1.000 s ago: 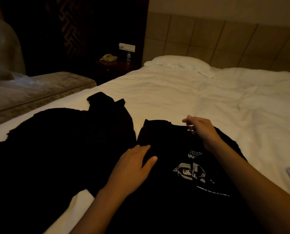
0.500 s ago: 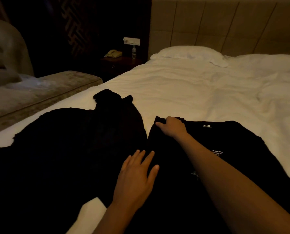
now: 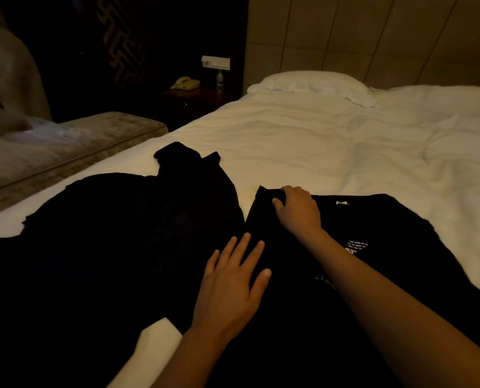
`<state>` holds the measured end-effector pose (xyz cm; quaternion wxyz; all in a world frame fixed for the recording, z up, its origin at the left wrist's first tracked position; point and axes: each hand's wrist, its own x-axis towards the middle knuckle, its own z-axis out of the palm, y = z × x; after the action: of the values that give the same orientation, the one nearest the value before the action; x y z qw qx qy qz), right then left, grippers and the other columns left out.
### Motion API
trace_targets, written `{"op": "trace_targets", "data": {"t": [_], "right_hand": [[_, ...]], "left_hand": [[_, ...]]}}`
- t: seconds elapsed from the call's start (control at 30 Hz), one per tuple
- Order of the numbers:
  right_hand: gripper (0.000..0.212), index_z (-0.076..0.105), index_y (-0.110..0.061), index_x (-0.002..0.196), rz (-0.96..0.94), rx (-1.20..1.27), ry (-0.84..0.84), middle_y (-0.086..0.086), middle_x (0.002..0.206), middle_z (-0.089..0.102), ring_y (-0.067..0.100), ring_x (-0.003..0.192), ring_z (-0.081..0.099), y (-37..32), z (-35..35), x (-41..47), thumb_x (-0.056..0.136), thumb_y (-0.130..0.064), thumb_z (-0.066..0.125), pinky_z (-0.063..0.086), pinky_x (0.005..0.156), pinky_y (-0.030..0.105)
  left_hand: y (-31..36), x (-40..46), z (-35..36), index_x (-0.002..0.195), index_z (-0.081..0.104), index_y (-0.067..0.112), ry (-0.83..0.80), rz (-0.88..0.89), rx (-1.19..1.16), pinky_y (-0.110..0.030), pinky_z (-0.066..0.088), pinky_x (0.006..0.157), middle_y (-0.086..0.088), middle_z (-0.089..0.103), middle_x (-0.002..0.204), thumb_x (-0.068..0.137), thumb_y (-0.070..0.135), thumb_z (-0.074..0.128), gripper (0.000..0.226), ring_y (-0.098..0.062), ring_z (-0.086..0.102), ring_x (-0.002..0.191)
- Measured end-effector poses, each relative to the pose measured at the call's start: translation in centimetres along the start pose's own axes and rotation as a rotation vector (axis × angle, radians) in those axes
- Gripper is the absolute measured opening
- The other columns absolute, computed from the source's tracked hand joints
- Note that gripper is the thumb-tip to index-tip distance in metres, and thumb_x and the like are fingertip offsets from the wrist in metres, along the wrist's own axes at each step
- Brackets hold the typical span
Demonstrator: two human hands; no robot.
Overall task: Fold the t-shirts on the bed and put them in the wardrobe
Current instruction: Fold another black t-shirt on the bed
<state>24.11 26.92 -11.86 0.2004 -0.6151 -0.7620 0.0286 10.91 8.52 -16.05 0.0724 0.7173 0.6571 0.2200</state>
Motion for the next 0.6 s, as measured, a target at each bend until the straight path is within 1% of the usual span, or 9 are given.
{"op": "trace_targets", "data": {"t": [0.07,0.17,0.23,0.3,0.37,0.4,0.43,0.5,0.6], "right_hand": [[0.046,0.054,-0.012,0.135,-0.033,-0.025,-0.009,0.011,0.133,0.056,0.030,0.123,0.050,0.9,-1.1,-2.0,0.099,-0.040,0.048,0.043,0.098,0.041],[0.048,0.054,-0.012,0.137,-0.058,-0.081,-0.048,0.009,0.140,0.053,0.027,0.129,0.048,2.5,-2.1,-5.2,0.100,-0.042,0.046,0.040,0.103,0.037],[0.051,0.051,-0.013,0.140,-0.066,-0.138,-0.087,0.008,0.148,0.047,0.025,0.137,0.040,3.5,-2.2,-7.3,0.101,-0.044,0.043,0.033,0.112,0.035],[0.054,0.043,-0.014,0.146,-0.076,-0.170,-0.158,0.007,0.154,0.039,0.024,0.144,0.031,4.2,-2.1,-8.9,0.103,-0.045,0.037,0.023,0.117,0.035],[0.054,0.037,-0.014,0.150,-0.083,-0.137,-0.197,0.007,0.157,0.033,0.023,0.147,0.024,4.5,-2.4,-9.6,0.104,-0.044,0.033,0.017,0.120,0.035],[0.054,0.037,-0.014,0.150,-0.078,-0.094,-0.192,0.007,0.158,0.033,0.022,0.148,0.023,4.5,-2.8,-9.9,0.104,-0.043,0.033,0.016,0.120,0.035],[0.054,0.038,-0.014,0.149,-0.066,-0.042,-0.171,0.007,0.157,0.033,0.021,0.148,0.022,4.6,-3.3,-10.1,0.104,-0.043,0.034,0.015,0.121,0.034],[0.053,0.039,-0.014,0.149,-0.043,0.033,-0.103,0.005,0.157,0.033,0.020,0.148,0.021,5.0,-4.7,-10.6,0.104,-0.042,0.037,0.015,0.121,0.033],[0.053,0.038,-0.016,0.150,-0.017,0.035,-0.030,0.003,0.157,0.033,0.019,0.149,0.020,7.0,-6.7,-11.0,0.103,-0.042,0.039,0.016,0.122,0.035]], "left_hand": [[0.1,-0.1,0.0,0.153,0.015,0.043,-0.023,0.036,0.043,-0.035,-0.001,0.122,0.020,0.004,0.161,0.087,0.069,-0.008,0.075,-0.006,-0.005,0.150],[0.1,-0.1,0.0,0.152,0.024,0.042,-0.045,0.034,0.095,-0.037,0.002,0.122,0.017,0.018,0.161,0.086,0.069,-0.010,0.079,-0.007,0.002,0.150],[0.2,-0.1,-0.1,0.151,0.027,0.041,-0.045,0.030,0.104,-0.037,0.002,0.121,0.016,0.022,0.160,0.086,0.070,-0.009,0.080,-0.007,0.005,0.150],[0.3,-0.1,-0.1,0.151,0.029,0.040,-0.058,0.024,0.109,-0.037,0.002,0.120,0.015,0.024,0.160,0.086,0.071,-0.006,0.080,-0.007,0.006,0.150],[0.6,0.0,-0.4,0.150,0.031,0.040,-0.071,0.028,0.122,-0.038,0.002,0.120,0.013,0.025,0.160,0.079,0.076,-0.015,0.092,-0.008,0.007,0.150],[0.8,0.0,-0.7,0.150,0.032,0.039,-0.084,0.029,0.125,-0.038,0.003,0.120,0.012,0.025,0.160,0.075,0.078,-0.019,0.099,-0.009,0.008,0.150],[1.0,0.0,-1.0,0.150,0.033,0.037,-0.094,0.029,0.122,-0.038,0.004,0.120,0.011,0.026,0.160,0.073,0.080,-0.018,0.102,-0.009,0.009,0.149],[1.5,0.2,-1.6,0.150,0.035,0.035,-0.085,0.032,0.116,-0.038,0.005,0.121,0.008,0.029,0.159,0.075,0.077,-0.012,0.098,-0.010,0.012,0.149],[2.7,0.9,-2.0,0.149,0.038,0.031,-0.062,0.033,0.096,-0.036,0.010,0.121,0.004,0.033,0.157,0.079,0.074,-0.006,0.093,-0.012,0.018,0.148]]}}
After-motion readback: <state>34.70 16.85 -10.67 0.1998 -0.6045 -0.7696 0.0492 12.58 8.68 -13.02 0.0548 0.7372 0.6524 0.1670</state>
